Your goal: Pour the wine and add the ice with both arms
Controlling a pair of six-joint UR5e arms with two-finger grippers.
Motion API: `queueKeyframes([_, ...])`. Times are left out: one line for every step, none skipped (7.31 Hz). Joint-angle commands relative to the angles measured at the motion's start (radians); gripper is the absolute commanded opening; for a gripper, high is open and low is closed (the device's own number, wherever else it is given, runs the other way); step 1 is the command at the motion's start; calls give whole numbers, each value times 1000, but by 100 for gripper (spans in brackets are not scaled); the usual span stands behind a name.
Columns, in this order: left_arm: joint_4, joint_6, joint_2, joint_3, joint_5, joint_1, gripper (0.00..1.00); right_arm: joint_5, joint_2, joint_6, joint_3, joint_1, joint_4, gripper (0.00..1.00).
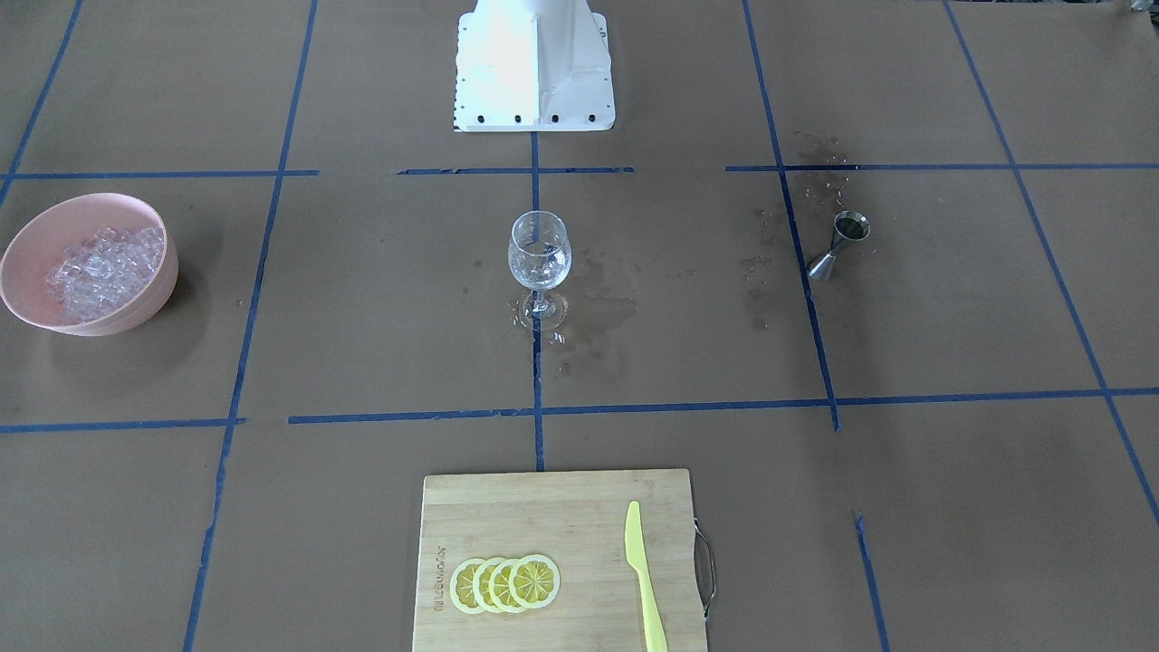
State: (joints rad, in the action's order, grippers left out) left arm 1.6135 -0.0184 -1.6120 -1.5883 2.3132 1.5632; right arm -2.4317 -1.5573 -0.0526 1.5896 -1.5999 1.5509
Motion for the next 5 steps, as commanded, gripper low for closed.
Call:
queueKeyframes([0, 0, 0, -33, 0, 0, 100, 0, 3, -1, 4, 0, 2, 100])
queueKeyframes([-4, 8, -2, -89, -2, 0, 100, -3, 3, -3, 4, 0, 2, 100])
queueKeyframes([-7, 15, -8, -172, -5, 0, 100, -4, 3, -4, 10, 0, 2, 100])
queueKeyframes([-7, 20, -9, -261, -6, -3, 100, -9, 3, -7, 13, 0, 2, 100])
queueKeyframes([-6, 108, -11, -336, -5, -29, 100, -9, 5, -18, 26, 0, 2, 100])
